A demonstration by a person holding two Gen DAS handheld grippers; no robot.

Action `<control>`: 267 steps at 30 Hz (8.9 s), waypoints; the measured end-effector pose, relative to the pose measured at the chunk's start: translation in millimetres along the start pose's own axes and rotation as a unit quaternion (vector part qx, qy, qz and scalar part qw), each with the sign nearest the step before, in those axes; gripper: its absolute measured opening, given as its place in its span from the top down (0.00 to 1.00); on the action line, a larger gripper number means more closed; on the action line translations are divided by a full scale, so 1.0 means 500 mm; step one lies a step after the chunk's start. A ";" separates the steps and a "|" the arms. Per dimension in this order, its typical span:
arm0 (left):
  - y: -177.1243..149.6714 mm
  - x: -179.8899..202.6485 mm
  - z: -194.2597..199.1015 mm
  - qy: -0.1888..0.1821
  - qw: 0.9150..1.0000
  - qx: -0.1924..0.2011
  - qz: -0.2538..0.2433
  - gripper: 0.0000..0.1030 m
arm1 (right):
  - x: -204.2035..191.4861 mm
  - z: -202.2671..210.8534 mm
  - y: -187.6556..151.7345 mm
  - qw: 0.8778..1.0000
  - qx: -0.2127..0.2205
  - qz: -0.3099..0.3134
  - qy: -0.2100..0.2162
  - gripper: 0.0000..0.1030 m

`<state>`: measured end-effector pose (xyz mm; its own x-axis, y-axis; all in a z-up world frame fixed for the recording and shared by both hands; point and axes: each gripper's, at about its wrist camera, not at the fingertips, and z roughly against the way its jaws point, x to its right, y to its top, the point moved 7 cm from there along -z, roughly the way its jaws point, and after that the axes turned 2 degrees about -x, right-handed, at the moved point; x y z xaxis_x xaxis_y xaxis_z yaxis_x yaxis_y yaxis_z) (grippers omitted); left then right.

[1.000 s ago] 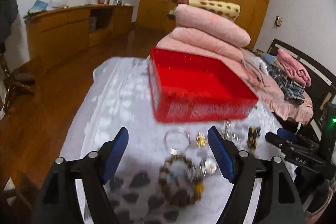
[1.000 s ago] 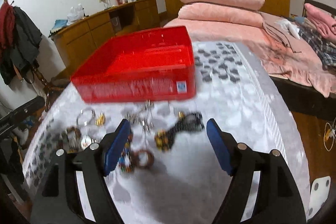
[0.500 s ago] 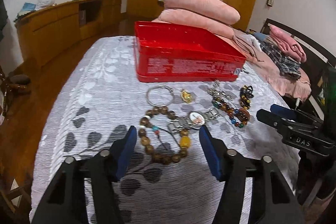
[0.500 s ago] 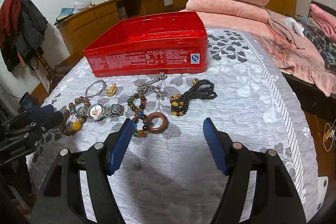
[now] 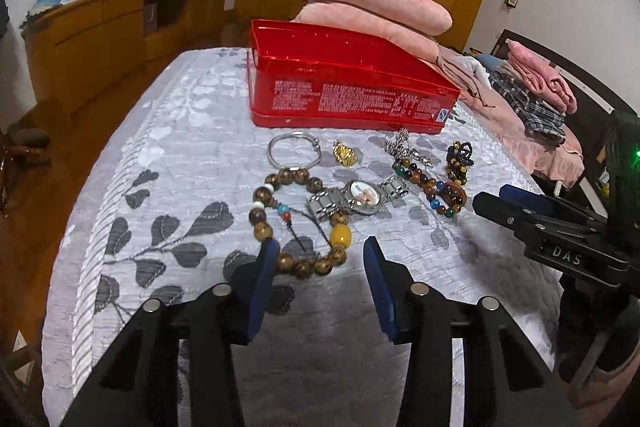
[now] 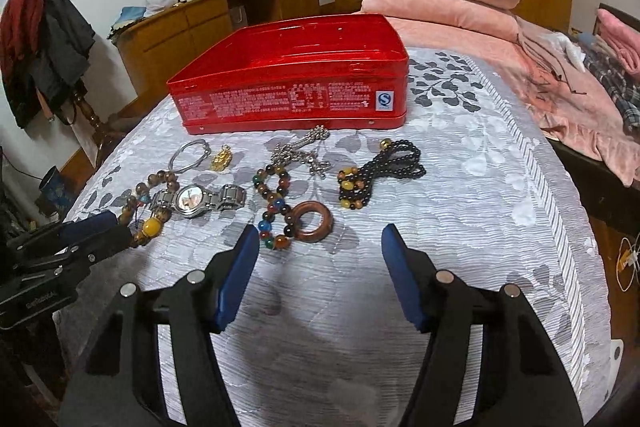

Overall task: Organize jewelry
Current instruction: 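Withdraw both grippers from the tin back over the remaining jewelry, then grasp wooden bead bracelet with left gripper while right gripper grasps multicolour bead bracelet, then carry both bracelets into red tin and open both grippers, then withdraw both grippers and move right gripper toward the wooden ring, then grasp wooden ring with right gripper while left gripper grasps silver wristwatch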

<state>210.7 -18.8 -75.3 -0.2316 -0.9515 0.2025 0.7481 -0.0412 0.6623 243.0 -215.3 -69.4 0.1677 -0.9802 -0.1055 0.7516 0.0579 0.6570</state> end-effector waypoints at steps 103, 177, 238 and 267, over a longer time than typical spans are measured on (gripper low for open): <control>0.128 -0.006 0.076 -0.050 0.994 0.087 0.039 0.89 | -0.066 0.016 0.056 0.998 -0.006 0.028 0.061 0.93; 0.329 -0.016 -0.060 0.058 0.994 0.091 -0.005 0.20 | 0.031 -0.036 0.275 0.998 0.056 -0.017 0.014 0.38; 0.073 0.014 -0.050 0.049 0.998 0.012 -0.026 0.08 | 0.010 -0.042 0.035 0.999 -0.039 -0.004 -0.012 0.72; 0.068 0.062 -0.110 -0.049 0.996 -0.054 -0.053 0.48 | 0.032 -0.031 0.025 0.999 -0.035 -0.030 0.003 0.72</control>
<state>263.1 -66.3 -86.4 -0.3681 -0.9060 0.2088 0.7777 -0.1770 0.6032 264.9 -227.3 -74.3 0.1251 -0.9812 -0.1468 0.8036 0.0134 0.5951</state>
